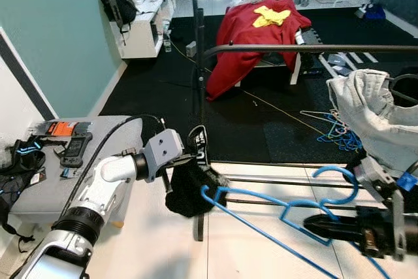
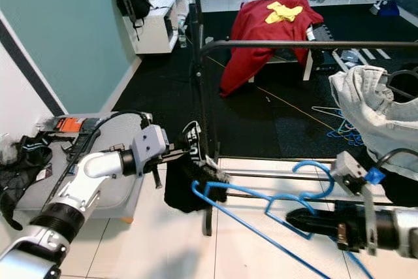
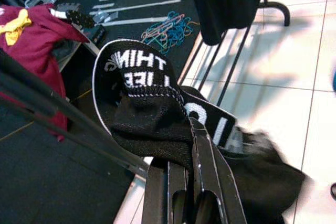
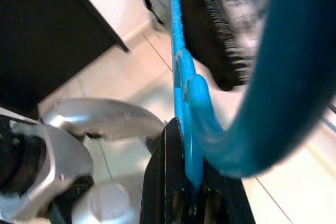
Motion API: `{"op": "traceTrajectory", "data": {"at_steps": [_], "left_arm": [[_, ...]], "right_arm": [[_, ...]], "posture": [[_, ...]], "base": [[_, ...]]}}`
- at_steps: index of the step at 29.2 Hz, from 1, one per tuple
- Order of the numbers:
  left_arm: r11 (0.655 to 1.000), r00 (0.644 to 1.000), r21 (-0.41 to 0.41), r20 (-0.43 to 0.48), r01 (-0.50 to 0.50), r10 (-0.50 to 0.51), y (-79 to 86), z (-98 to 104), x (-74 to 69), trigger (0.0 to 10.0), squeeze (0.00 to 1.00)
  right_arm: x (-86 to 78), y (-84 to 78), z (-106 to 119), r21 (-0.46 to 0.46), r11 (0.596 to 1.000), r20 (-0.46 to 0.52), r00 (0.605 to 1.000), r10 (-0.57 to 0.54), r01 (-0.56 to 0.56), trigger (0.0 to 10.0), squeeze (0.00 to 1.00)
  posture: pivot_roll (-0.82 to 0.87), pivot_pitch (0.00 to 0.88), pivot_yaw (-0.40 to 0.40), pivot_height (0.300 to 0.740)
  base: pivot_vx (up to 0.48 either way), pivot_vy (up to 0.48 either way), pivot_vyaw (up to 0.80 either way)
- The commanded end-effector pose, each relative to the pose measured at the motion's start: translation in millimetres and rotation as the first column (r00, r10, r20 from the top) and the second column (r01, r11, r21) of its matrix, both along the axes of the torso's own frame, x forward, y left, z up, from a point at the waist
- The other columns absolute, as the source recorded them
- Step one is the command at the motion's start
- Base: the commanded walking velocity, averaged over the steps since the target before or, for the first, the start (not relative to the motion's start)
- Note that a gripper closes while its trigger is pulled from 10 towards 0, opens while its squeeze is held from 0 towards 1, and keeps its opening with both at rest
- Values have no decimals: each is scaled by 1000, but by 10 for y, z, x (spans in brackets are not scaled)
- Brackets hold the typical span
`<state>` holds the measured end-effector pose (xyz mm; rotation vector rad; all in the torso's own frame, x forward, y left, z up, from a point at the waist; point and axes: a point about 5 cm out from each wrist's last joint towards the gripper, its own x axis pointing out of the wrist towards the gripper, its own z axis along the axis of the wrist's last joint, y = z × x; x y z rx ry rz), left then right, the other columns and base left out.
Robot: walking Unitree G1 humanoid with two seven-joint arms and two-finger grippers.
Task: Hang hanger
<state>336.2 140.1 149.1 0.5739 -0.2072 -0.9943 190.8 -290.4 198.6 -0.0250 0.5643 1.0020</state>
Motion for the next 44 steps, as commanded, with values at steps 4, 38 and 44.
{"op": "traceTrajectory", "data": {"at_steps": [4, 38, 44], "left_arm": [[1000, 1000, 13, 9, 0, 0, 78, 31, 8, 10000, 0], [972, 973, -33, 20, 231, -230, -157, 182, -126, 10000, 0], [960, 961, -63, 45, 274, -272, -299, 253, -135, 10000, 0]], "right_arm": [[-50, -43, 96, 13, 1000, -4, 1000, 18, -18, 10000, 0], [85, -141, 41, -63, 998, 57, 998, 0, 4, 10000, 0], [184, -95, -64, -27, 999, 40, 999, 30, -29, 10000, 0]], "posture": [[-151, 56, 70, 740], [-153, 60, 64, 740], [-155, 61, 64, 740]], "base": [[0, 0, 0], [0, 0, 0], [0, 0, 0]]}}
